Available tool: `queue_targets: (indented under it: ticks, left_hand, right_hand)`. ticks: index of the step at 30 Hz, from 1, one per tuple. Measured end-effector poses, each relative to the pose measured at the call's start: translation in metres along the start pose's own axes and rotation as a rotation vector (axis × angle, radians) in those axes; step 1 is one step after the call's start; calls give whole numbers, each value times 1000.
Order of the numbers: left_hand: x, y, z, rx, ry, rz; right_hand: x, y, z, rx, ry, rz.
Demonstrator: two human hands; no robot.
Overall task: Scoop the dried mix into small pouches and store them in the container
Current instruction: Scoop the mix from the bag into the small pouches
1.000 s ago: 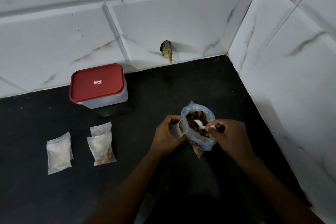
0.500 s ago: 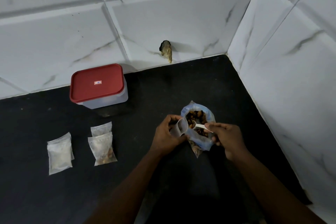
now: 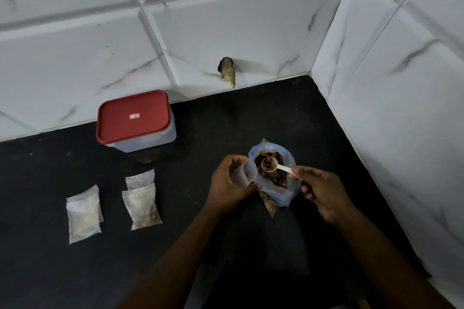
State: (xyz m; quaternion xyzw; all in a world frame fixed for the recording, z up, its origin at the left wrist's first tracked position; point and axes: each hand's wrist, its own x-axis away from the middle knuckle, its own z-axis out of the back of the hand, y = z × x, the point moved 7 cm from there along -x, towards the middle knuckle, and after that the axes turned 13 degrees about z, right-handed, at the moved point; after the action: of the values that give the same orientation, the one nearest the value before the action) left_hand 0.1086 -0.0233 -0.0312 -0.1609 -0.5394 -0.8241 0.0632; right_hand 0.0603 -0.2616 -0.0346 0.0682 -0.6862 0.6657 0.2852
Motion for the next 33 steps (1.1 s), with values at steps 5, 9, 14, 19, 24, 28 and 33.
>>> queue_targets:
  ticks: [5,9,14,19,24,28,33]
  left_hand:
    - [-1,5,0,-14,9,3]
    - [-3,9,-2,-26,-2,-6]
    - [-3,15,-6,-8,-39,-26]
    - [0,16,-6,19,-34,-44]
    - [1,16,-7,58,-20,-32]
    - [-1,11,-7,85,-21,-23]
    - [-1,6,-6,98,-21,-31]
  right_hand:
    - [7,-15,0,-69,-41,60]
    - [18,-37,-5,-111,-101,132]
    - [30,-50,-19,2,-195,236]
    - [37,-62,-33,388,-187,512]
    - [51,-75,-55,727,-203,979]
    - [62,-71,-59,822,-176,1222]
    - [64,-66,-48,761,-134,1241]
